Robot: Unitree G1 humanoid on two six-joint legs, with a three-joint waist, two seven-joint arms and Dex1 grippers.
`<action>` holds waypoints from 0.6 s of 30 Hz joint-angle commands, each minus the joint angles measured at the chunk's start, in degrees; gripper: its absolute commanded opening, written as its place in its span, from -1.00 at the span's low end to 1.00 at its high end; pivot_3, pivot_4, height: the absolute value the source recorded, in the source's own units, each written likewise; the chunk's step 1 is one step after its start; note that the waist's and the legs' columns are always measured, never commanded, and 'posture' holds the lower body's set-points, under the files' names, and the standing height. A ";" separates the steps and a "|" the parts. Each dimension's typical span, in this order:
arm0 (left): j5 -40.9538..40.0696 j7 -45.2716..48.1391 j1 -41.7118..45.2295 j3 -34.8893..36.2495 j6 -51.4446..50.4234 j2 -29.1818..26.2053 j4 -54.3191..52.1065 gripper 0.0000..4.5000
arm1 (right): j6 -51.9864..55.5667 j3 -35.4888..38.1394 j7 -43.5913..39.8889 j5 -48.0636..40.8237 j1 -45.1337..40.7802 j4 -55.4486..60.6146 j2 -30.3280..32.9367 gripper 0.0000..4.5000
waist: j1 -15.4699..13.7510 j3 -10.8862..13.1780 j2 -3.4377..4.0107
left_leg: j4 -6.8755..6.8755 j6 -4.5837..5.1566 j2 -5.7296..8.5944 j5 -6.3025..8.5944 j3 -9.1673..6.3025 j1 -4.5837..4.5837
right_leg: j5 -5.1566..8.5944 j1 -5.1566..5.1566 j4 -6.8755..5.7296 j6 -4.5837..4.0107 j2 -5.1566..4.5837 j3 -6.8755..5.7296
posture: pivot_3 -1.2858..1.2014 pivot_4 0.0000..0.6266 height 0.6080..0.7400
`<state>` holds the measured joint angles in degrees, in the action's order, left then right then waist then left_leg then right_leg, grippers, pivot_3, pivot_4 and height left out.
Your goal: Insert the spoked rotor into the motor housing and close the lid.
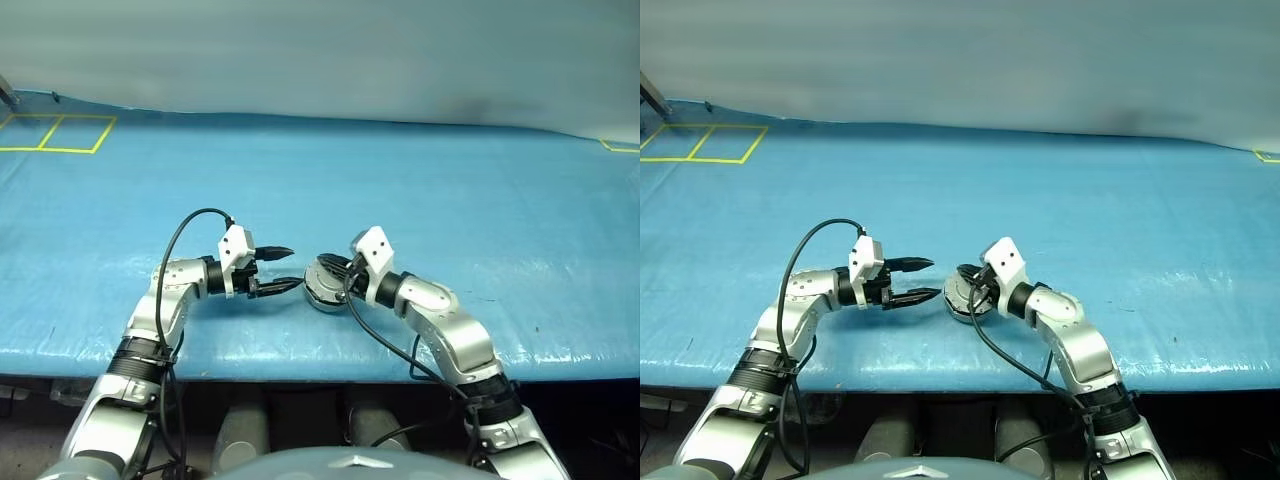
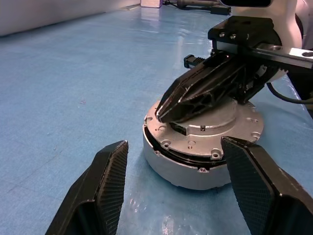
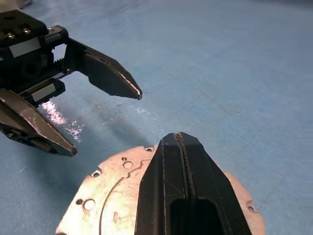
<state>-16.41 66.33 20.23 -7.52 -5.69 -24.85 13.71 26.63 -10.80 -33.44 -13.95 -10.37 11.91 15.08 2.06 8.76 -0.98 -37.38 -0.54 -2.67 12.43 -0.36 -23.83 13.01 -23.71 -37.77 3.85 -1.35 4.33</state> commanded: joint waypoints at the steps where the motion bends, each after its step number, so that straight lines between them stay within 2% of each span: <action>1: -1.09 0.58 0.45 0.04 0.16 0.46 -2.08 0.46 | -0.83 2.77 1.07 -2.78 1.00 6.41 -0.76 -1.00 | 0.07 0.01 0.01 | 0.02 0.00 0.00 0.00 0.00 0.01 | 0.01 0.00 0.00 -0.01 0.01 0.00 | 0.03 -0.52 1.00; 10: -1.27 3.32 0.62 -0.81 0.40 0.68 -1.24 0.46 | 3.04 3.82 1.55 -5.98 5.67 11.19 0.87 -1.00 | 0.04 0.01 0.00 | 0.11 0.00 -0.01 0.00 -0.01 0.02 | 0.05 -0.02 0.02 -0.07 0.01 -0.01 | 0.03 -0.52 1.00; 13: -1.02 4.08 0.90 -1.00 1.39 0.90 -0.36 0.48 | 3.12 3.06 1.40 -5.72 6.02 10.31 1.14 -0.75 | 0.07 0.01 -0.01 | 0.11 0.00 -0.01 0.00 0.00 0.03 | 0.06 -0.02 0.02 -0.07 0.00 -0.01 | 0.03 -0.52 1.00; 18: -0.70 4.93 0.71 -1.30 2.91 1.49 0.51 0.48 | 3.37 2.01 0.57 -5.69 6.00 9.73 1.60 -0.01 | 0.04 0.01 -0.01 | 0.11 0.00 -0.02 0.00 -0.01 0.03 | 0.06 -0.03 0.03 -0.08 0.00 -0.03 | 0.03 -0.52 1.00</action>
<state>-16.82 70.72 20.25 -8.60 -4.11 -23.65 14.49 30.36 -8.73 -32.45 -18.82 -4.12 20.70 16.39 2.10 8.78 -0.99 -37.27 -0.54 -2.68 12.43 -0.36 -23.80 13.08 -23.73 -37.74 3.77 -1.35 4.30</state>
